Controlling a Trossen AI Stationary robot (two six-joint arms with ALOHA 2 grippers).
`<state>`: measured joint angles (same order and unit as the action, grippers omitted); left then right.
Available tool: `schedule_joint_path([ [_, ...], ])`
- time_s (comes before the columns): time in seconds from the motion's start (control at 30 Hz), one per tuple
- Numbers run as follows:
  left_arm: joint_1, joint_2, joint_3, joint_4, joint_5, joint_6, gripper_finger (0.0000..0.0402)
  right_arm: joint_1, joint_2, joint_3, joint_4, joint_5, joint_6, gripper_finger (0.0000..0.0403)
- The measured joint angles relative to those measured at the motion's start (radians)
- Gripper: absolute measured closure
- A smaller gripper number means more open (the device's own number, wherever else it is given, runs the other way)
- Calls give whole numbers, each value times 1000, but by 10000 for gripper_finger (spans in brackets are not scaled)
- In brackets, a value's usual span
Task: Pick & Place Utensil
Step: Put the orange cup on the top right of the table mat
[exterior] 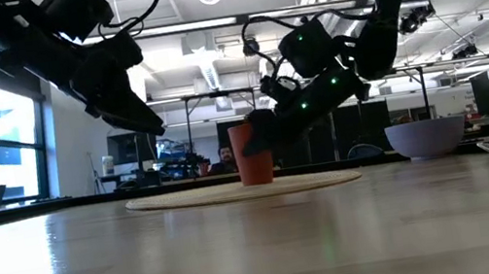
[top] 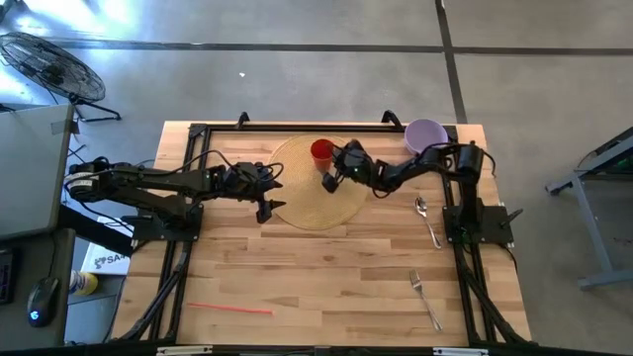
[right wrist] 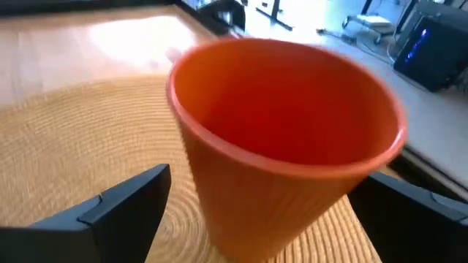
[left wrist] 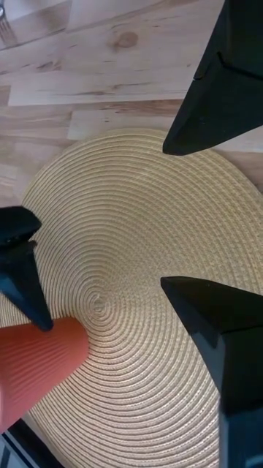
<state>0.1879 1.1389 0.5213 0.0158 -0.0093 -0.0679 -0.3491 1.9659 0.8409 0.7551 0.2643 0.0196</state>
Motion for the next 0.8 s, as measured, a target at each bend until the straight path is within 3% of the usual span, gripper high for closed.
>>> schedule_joint_path([
  [0.37, 0, 0, 0, 2, 1, -8, 122, -45, 12, 4, 72, -162, -23, 6],
  [0.6, 0, 0, 0, 3, 2, -8, 122, -44, 104, 69, 85, -164, -27, 6],
  [0.8, 0, 0, 0, 3, 2, -9, 122, -43, 107, 83, 89, -140, -26, 6],
])
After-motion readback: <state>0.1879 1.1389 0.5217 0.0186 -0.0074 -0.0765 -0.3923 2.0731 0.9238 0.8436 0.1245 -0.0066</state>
